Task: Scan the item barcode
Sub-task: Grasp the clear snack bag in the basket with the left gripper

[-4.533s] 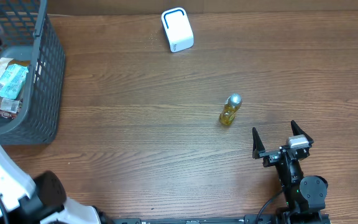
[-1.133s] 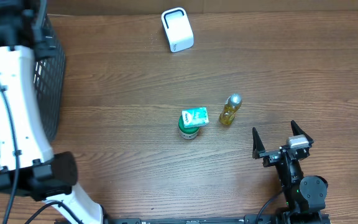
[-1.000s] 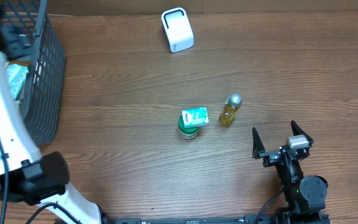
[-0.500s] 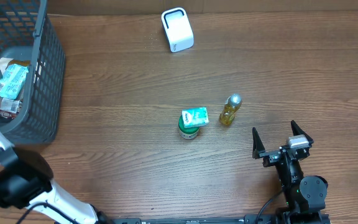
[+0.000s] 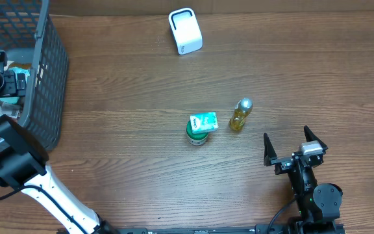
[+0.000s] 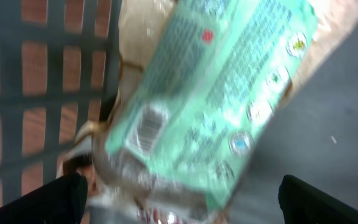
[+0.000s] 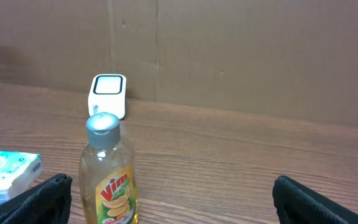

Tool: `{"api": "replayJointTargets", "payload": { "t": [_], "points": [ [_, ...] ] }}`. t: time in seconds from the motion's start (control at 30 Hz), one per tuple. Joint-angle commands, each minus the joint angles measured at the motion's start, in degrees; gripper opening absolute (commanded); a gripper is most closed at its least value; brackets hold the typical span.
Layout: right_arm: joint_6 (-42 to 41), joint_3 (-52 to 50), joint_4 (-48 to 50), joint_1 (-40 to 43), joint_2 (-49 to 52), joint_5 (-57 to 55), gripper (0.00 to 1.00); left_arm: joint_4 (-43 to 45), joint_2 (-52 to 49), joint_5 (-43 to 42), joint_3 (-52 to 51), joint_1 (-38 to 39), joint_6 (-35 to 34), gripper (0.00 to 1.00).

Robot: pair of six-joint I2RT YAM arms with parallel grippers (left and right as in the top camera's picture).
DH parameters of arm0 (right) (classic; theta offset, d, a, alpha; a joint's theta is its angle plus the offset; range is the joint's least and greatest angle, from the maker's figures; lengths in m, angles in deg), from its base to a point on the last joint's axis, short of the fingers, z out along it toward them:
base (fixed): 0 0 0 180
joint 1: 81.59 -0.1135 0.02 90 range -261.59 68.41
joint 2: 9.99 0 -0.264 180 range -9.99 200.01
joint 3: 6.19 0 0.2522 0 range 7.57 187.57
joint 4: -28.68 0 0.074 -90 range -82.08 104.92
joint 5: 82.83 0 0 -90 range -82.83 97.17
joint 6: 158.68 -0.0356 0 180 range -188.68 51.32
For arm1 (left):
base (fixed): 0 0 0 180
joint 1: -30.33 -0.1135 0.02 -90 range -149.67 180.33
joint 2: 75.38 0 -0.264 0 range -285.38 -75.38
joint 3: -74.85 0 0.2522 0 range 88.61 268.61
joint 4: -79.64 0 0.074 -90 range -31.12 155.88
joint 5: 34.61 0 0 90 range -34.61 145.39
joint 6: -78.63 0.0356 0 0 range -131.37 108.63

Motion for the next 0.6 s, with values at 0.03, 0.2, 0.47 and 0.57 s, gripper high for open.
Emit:
{"api": "replayJointTargets", "payload": {
  "t": [0.03,0.2,0.47,0.57],
  "points": [
    [0.07,-0.61,0.15,0.15,-0.52,-0.48,1.0,3.15,-0.22,-0.9,0.04,0.09,3.02,0.99],
    [0.04,-0.61,0.15,0.15,-0.52,-0.48,1.0,5.35,-0.55,-6.84,0.04,0.04,7.96,1.0],
    [0.04,-0.61,0.15,0.15,-0.52,-0.48,1.0,7.19,-0.94,-5.57,0.04,-0.37,12.17,1.0],
    [0.04,-0.61,0.15,0.15,-0.52,-0.48,1.0,7.19,-1.64,-5.57,0.04,-0.5,12.37,1.0]
  ]
}}
